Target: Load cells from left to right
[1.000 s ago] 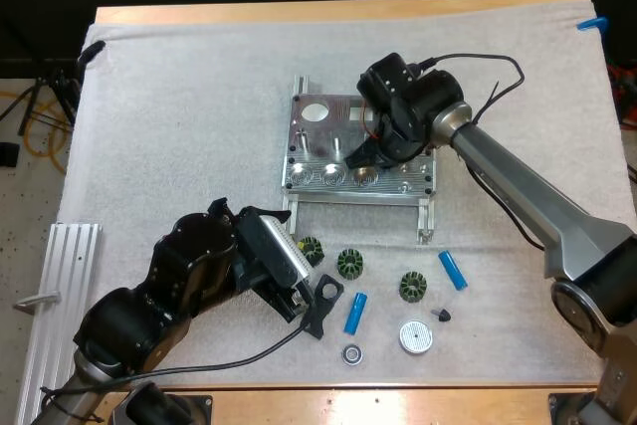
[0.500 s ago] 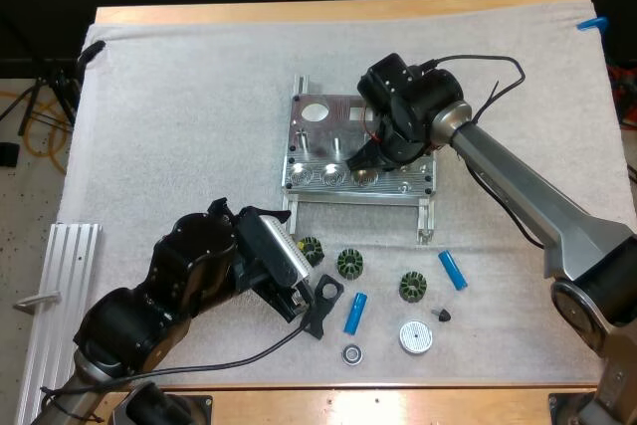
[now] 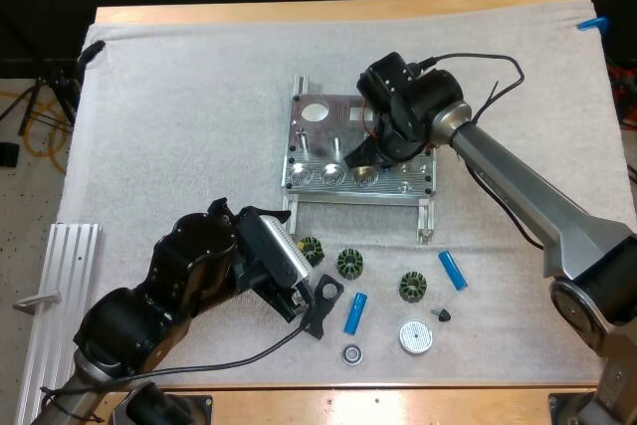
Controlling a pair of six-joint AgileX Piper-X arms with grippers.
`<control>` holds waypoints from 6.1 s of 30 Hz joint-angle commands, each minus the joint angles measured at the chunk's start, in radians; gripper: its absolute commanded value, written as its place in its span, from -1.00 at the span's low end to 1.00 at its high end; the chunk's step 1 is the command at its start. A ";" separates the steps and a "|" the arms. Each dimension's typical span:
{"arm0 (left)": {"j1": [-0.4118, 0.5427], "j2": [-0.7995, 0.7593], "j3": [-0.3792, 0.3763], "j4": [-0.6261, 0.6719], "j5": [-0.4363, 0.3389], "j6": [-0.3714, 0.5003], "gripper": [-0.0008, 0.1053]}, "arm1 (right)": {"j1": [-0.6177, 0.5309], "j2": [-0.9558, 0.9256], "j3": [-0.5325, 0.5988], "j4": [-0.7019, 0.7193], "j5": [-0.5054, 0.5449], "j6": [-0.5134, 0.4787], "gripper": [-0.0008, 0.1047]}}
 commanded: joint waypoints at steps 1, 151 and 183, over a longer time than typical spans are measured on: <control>0.001 0.000 -0.007 -0.003 -0.018 -0.011 0.22 | -0.001 0.013 0.007 -0.004 0.000 0.009 -0.89; -0.395 0.383 -0.103 -0.019 -0.332 0.140 -0.98 | -0.315 -1.001 0.658 -0.017 -0.635 0.058 0.24; -0.395 0.329 -0.103 -0.170 -0.234 0.149 -0.98 | -0.081 -0.770 0.658 -0.182 -0.822 0.052 -0.22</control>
